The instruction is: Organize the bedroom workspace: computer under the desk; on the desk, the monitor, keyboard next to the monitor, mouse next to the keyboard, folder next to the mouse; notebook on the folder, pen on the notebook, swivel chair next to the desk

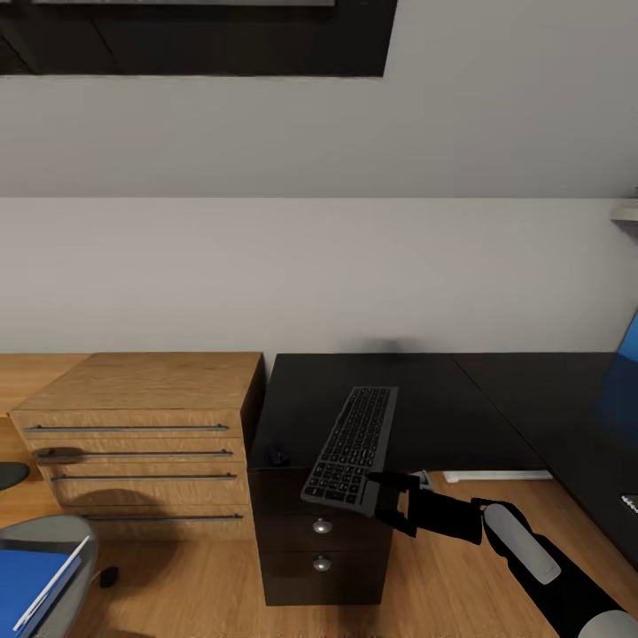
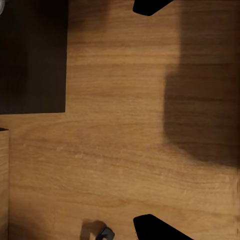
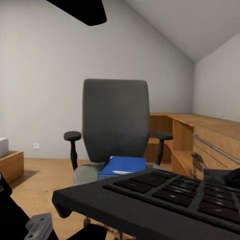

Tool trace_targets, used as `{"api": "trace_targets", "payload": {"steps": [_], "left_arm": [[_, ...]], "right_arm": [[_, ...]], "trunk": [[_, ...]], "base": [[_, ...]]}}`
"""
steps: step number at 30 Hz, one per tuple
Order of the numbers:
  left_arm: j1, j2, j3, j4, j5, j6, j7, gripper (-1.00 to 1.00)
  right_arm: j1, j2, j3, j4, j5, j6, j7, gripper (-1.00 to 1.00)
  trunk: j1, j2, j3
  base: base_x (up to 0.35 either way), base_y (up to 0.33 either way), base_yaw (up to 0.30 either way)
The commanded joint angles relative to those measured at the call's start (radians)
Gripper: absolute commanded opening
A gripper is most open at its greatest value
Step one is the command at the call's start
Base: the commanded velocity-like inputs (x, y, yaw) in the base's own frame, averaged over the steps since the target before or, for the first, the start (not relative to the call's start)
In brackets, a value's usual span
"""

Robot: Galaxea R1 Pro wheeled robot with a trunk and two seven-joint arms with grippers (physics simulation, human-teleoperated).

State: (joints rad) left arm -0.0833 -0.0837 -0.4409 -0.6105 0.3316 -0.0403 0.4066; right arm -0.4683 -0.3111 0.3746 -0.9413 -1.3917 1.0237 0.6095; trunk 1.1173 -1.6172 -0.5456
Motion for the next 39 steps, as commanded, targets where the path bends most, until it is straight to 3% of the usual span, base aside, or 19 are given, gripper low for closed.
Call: {"api": "trace_targets", "payload": {"steps": [1, 26, 32, 35, 39], "left_arm": [[-0.001, 0.001, -0.007, 0.0, 0.01, -0.004, 0.008, 1.0], [-0.001, 0.001, -0.007, 0.0, 0.012, -0.004, 0.009, 1.0], [-0.001, 0.001, -0.007, 0.0, 0.012, -0.004, 0.009, 1.0], [-0.001, 0.001, -0.007, 0.0, 0.012, -0.004, 0.009, 1.0], [-0.001, 0.001, -0.007, 0.0, 0.012, -0.004, 0.009, 1.0]], "right_arm": [[-0.001, -0.001, 0.002, 0.001, 0.005, 0.0, 0.009, 1.0], [-0.001, -0.002, 0.001, -0.001, 0.008, -0.004, 0.007, 1.0], [-0.001, -0.004, 0.0, -0.007, 0.02, -0.037, 0.005, 1.0], [-0.001, -0.013, -0.001, -0.04, 0.047, -0.091, -0.023, 1.0], [0.003, -0.03, -0.002, -0.156, 0.107, -0.17, -0.117, 1.0]], "trunk": [[0.0, -0.001, -0.001], [0.0, -0.001, -0.001], [0.0, -0.001, -0.001], [0.0, -0.001, -0.001], [0.0, -0.001, -0.001]], "base": [[-0.238, -0.043, 0.0], [-0.043, -0.007, 0.0], [0.0, 0.0, 0.0], [0.0, 0.0, 0.0], [0.0, 0.0, 0.0]]}}
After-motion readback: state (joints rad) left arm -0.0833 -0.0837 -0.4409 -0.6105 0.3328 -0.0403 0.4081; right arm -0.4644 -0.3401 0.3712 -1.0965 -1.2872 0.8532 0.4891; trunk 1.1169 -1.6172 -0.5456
